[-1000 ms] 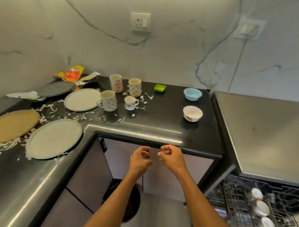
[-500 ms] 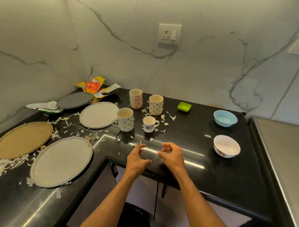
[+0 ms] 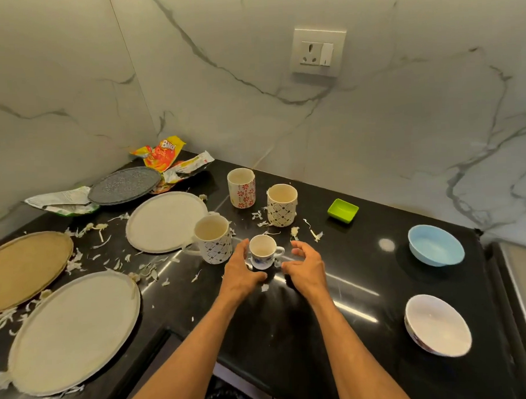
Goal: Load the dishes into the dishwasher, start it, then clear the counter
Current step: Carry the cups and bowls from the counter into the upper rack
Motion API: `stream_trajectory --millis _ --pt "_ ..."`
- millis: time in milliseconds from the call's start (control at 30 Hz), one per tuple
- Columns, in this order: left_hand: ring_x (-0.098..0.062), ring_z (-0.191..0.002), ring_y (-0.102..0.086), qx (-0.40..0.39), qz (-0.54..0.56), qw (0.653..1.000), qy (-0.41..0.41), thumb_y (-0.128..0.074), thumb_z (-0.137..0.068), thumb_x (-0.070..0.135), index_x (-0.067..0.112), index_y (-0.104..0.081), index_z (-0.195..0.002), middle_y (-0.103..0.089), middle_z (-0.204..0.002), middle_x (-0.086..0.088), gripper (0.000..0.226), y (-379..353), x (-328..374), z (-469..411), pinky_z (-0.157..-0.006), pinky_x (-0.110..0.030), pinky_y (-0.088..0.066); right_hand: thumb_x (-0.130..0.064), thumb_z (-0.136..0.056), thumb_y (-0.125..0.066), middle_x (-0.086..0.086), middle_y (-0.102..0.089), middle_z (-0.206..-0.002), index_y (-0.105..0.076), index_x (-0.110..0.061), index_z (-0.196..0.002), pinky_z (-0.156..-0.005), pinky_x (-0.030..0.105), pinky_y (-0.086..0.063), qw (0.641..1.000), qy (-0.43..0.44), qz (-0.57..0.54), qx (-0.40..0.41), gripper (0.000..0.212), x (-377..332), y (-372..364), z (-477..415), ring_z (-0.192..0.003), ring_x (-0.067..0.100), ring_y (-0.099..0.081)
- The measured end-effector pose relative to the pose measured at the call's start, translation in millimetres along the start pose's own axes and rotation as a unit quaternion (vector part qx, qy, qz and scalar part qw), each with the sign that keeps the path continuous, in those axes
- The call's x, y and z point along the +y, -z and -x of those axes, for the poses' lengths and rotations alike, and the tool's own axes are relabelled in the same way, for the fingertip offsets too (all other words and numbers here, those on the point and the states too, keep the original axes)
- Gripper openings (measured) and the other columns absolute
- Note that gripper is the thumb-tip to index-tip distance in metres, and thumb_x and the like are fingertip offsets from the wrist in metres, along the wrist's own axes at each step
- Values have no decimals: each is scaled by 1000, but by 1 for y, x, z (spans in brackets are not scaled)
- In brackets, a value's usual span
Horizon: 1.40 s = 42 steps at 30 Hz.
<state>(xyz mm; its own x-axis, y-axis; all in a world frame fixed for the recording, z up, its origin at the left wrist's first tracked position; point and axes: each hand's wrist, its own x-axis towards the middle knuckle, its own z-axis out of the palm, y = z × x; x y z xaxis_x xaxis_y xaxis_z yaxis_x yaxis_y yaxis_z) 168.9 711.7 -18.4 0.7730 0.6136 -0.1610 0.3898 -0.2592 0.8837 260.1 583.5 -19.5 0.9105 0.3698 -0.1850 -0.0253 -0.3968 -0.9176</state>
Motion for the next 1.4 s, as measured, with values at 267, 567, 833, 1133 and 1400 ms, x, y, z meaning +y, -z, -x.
stream_trajectory --millis 267,567,833,1133,1400 --pt "-18 -125 -49 -18 -25 999 -12 -84 -68 16 19 -39 -140 -52 -136 -1 85 -5 2 -32 -106 -35 -39 -4 -87 -67 4 -64 -124 -59 -18 -132 -85 27 -52 999 -22 8 -27 48 -7 -13 -23 -110 19 -63" --pt "-12 -108 -55 10 -30 998 -53 -85 -66 16 25 -52 -120 -59 -112 9 64 -9 4 -36 -91 -26 -43 -4 -87 -65 -5 -68 -86 -73 -20 -94 -66 17 -48 999 11 46 -8 19 -11 -14 -29 -82 7 -64" --pt "-2 -100 -52 5 16 995 -100 -85 -65 11 28 -50 -119 -56 -105 16 66 -12 22 -10 -79 -11 -38 1 -86 -65 -3 -68 -80 -67 -22 -80 -68 22 -51 997 38 31 55 24 -19 3 -5 -79 11 -65" --pt "-1 -93 -58 -89 33 980 -178 -85 -64 13 25 -53 -113 -62 -101 12 59 -29 24 59 -74 -4 -43 0 -85 -66 -1 -69 -80 -68 -16 -84 -73 32 -60 987 -6 3 159 17 1 37 90 -78 15 -68" --pt "-5 -96 -61 -209 50 952 -217 -88 -64 18 26 -54 -109 -64 -102 9 57 -69 14 166 -82 -16 -48 -2 -81 -67 -1 -70 -79 -72 -15 -88 -72 30 -60 962 -52 3 269 15 55 75 212 -75 15 -68"
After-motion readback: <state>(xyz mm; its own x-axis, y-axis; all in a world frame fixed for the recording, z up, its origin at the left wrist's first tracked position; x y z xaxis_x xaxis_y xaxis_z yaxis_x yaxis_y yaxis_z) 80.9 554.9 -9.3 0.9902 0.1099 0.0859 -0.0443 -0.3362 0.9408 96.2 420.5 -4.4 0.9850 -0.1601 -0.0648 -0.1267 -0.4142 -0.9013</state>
